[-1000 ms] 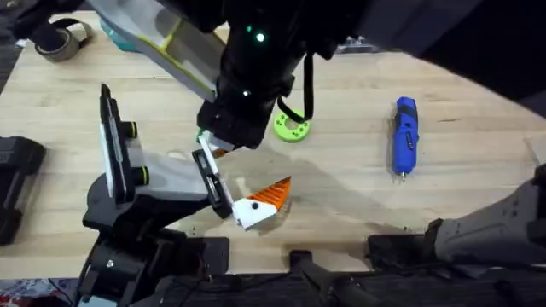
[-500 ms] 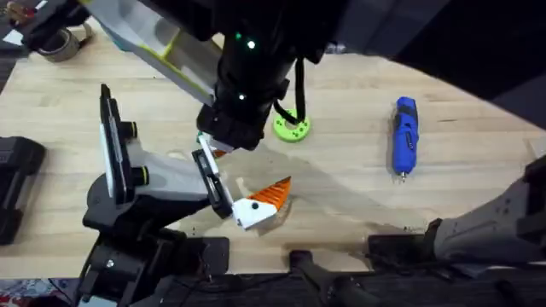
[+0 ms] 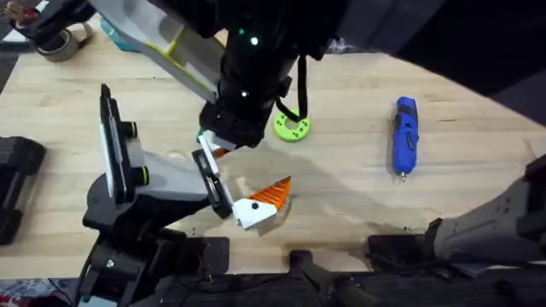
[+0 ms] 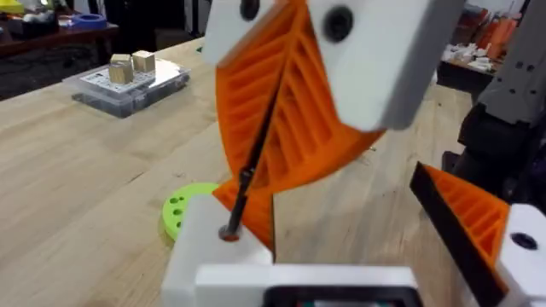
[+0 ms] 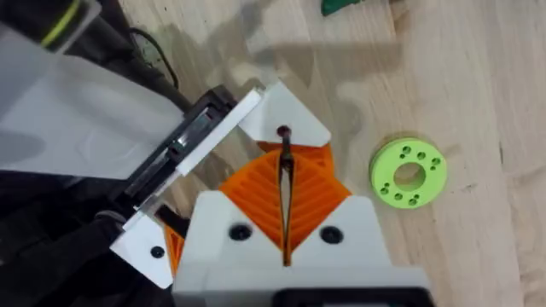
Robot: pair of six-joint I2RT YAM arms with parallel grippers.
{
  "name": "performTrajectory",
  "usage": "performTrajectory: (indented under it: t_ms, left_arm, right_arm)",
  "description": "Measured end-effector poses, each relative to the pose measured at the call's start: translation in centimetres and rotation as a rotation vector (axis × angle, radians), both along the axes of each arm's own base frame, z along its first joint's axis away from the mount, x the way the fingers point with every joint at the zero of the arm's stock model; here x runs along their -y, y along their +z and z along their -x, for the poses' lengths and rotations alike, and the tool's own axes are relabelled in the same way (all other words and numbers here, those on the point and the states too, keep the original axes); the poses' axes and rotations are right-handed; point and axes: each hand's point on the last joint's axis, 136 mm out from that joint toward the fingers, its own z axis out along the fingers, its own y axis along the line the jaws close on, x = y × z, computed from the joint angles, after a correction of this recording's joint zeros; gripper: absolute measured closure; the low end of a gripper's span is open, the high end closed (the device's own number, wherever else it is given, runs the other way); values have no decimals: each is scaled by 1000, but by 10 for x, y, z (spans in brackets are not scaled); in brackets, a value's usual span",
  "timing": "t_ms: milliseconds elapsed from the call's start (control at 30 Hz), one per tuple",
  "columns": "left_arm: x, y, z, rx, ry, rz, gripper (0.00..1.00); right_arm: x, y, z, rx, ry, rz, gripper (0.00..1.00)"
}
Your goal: Pick up the gripper from the table and insert it into the empty holder that is missing its gripper. Then pick up a screw, insert it into the mounting hole, and use the screwdriver to tighten it. Finally, clean up the table by picking up the vegetable and placing it into the bucket.
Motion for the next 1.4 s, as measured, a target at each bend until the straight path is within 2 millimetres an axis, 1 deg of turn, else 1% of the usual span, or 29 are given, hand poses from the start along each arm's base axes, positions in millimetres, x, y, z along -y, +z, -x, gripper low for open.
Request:
performTrajectory:
  t_ms: [433,667,1400]
  left_arm:
    - [0,0,0,0,0,0,14]
    - [0,0,0,-10,3,5,15]
    - [0,0,0,-10,2,4,13]
  right_arm:
    - [-1,-1,0,-1,0,1,988]
    - [-3,-10,-1,-13,1,21,988]
    - [-8,-8,-4,0,1,-1,988]
